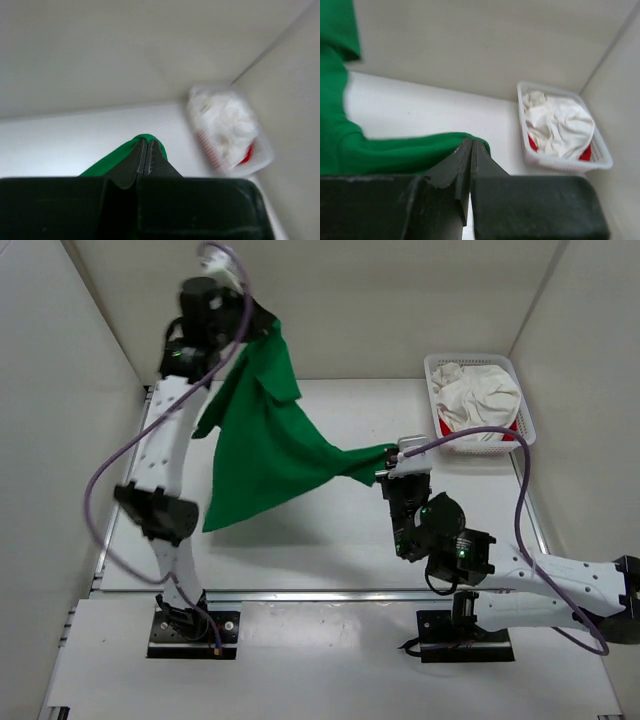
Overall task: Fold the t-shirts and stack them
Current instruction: Flatten out the tshirt
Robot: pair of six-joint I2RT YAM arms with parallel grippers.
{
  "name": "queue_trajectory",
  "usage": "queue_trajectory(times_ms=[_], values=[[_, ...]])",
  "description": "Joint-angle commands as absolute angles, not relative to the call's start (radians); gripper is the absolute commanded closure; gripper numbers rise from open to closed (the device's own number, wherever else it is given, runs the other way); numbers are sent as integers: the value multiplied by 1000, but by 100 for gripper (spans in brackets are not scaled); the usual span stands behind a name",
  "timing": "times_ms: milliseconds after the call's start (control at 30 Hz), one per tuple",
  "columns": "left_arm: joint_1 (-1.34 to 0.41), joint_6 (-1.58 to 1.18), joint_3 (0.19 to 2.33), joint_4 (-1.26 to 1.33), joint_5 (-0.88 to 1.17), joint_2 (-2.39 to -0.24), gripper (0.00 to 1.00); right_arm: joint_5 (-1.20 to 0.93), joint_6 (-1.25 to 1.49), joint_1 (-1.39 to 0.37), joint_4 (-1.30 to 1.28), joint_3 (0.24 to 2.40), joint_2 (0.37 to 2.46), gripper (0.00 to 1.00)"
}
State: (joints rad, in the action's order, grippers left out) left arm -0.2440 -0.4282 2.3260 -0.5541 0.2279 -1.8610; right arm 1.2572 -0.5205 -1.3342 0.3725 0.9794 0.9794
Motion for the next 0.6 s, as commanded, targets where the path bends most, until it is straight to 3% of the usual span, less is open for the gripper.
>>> queue_trajectory(times_ms=[0,67,167,267,300,400,500,567], values=[[-362,-270,2443,-802,118,-2112,100,1120,-36,-1209,5,872,920,100],[-415,-235,2539,-838,53,-2291,100,787,296,-942,-201,864,960,100],[-492,-167,2507,-776,-33,-2399,93,502,385,-706,-155,727,1003,100],[-511,-170,2583,-821,-22,-2474,64,419,445,-633,-167,654,1089,100],[-499,-184,2588,-839,-2,-2476,47,426,454,-629,-173,644,1091,100],[-434,-259,2495,-858,78,-2389,15,341,511,-611,-166,592,1118,100],[-394,-351,2147,-710,74,-2177,6,278,557,-617,-133,548,1101,100],[-367,-466,1735,-538,83,-1923,5,276,581,-618,-165,528,1088,100]])
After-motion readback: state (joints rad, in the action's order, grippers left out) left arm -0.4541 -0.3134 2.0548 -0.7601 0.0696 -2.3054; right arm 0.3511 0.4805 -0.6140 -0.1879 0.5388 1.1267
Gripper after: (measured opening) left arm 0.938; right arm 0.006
